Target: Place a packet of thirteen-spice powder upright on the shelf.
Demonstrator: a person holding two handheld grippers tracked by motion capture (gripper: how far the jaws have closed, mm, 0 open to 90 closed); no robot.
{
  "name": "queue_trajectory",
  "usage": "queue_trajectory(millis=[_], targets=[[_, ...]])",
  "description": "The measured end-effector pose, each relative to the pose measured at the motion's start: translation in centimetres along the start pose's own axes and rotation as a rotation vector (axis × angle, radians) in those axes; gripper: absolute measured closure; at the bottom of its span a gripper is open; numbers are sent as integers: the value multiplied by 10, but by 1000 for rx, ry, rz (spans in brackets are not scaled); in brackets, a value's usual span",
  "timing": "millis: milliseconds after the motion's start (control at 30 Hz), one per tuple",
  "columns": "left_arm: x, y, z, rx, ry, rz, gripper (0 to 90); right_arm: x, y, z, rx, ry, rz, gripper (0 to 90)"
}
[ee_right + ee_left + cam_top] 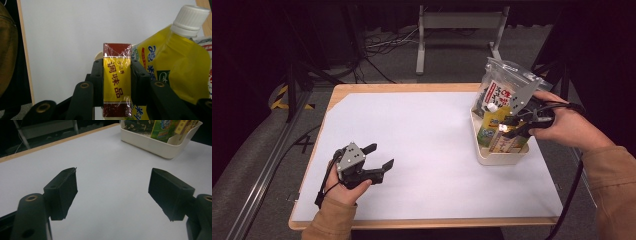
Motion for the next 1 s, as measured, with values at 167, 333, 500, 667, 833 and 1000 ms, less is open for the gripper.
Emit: queue_trajectory(millis=[167, 333, 500, 667, 833, 1000], targets=[[0, 1, 1, -2, -6, 2, 239, 3, 2, 2, 4, -19, 9, 686], [0, 2, 2, 3, -9, 5, 240, 7, 2, 3, -12, -30, 11, 686], [0, 2, 2, -3, -8, 5, 240, 11, 2, 4, -28, -39, 24, 684], [0, 3, 4, -9, -16, 10, 240, 16, 5, 4, -33, -47, 44, 683], [1, 3, 4, -8, -17, 10, 240, 21, 7, 4, -43, -40, 58, 681], [1, 3, 5, -19, -11, 14, 239, 27, 11, 4, -54, -40, 83, 680]])
Point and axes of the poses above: each handheld gripper's, and its own axes: x roughly forward along the jaws, y roughly out of its underside, z roughly to its left, the point moved 7 cm from there along x, roughly forward along the jaws, and after that the axes turned 9 degrees about -x, right-handed, at the moved point
